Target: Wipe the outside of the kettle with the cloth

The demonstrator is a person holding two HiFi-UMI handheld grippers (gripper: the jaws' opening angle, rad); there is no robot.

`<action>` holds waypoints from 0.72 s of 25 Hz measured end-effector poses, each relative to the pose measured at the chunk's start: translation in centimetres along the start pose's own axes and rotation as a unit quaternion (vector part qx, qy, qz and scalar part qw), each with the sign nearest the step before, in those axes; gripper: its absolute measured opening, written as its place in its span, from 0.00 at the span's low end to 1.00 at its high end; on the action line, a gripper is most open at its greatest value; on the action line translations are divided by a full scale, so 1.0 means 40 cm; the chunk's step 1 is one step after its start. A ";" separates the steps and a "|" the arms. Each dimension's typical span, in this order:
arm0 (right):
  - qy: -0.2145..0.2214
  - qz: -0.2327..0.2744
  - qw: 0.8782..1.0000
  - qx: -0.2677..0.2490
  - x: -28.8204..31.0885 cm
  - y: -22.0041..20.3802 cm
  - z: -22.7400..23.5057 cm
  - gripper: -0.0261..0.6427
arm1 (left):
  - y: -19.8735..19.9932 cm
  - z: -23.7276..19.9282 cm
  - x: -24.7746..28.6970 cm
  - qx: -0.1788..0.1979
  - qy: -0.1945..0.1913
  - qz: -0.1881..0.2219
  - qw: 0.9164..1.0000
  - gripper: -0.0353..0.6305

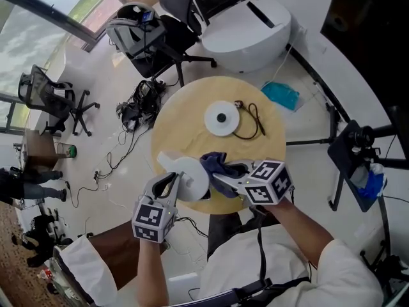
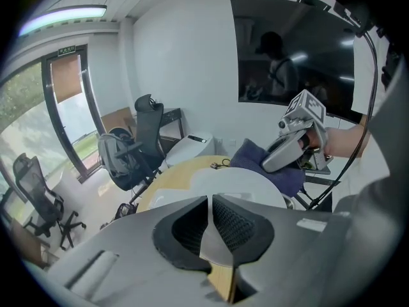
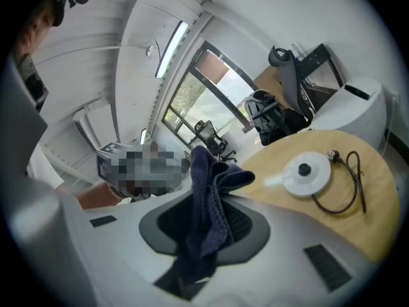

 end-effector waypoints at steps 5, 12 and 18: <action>-0.004 -0.064 0.997 0.034 0.065 -0.074 0.133 0.18 | 0.005 0.002 -0.002 -0.007 0.003 0.000 1.000 0.09; -0.062 -0.141 0.986 0.069 0.162 -0.203 0.329 0.18 | 0.003 0.006 0.000 -0.008 0.010 -0.005 1.000 0.09; -0.089 -0.218 0.970 0.056 0.203 -0.278 0.424 0.18 | 0.002 0.012 0.002 -0.023 0.010 -0.004 1.000 0.09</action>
Point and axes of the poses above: the fingertips, and each gripper's own axes: x forward along the fingers, z to its right, y out of its top, the point moved 1 cm from there along -x, backward along the fingers, and after that the axes turned 1 degree about x, right-handed, at the moved point
